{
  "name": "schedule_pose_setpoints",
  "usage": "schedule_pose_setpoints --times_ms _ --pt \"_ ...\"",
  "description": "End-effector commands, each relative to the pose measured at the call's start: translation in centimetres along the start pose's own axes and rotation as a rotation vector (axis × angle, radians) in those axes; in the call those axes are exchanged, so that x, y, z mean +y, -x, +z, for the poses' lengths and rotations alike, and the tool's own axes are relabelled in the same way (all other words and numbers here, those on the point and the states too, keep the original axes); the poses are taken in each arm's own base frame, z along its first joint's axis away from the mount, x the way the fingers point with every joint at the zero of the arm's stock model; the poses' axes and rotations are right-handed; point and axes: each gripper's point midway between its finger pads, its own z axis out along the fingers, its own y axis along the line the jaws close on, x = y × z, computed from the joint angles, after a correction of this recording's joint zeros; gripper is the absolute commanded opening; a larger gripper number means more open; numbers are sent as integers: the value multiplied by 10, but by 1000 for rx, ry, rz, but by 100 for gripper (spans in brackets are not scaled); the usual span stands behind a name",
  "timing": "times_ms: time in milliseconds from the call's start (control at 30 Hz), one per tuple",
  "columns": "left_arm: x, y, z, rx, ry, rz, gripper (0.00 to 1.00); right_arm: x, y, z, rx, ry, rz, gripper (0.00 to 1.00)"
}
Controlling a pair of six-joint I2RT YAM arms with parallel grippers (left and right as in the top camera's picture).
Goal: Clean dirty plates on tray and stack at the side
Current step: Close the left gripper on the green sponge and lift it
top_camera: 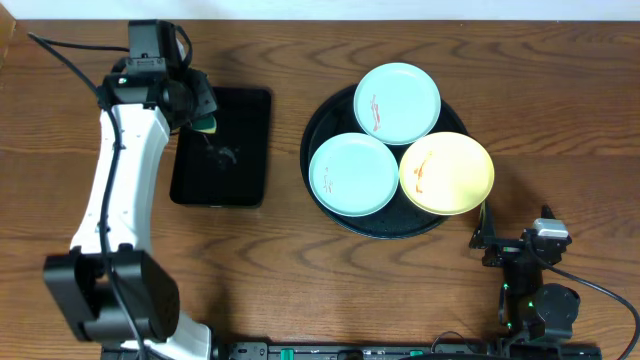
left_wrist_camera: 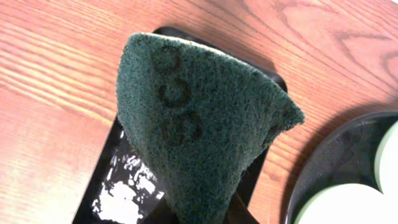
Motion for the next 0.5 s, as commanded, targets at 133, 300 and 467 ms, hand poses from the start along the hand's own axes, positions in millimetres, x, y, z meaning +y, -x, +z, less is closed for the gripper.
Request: schedule_pose_setpoints --times_ms 133,300,467 --pt "17 -42 85 184 55 -12 8 -4 0 0 -2 -15 -8 99" --pt "15 -32 76 156 47 -14 7 -4 0 0 -2 -15 -8 99" --pt "2 -2 22 16 -5 -9 7 -4 0 0 -2 -15 -7 99"
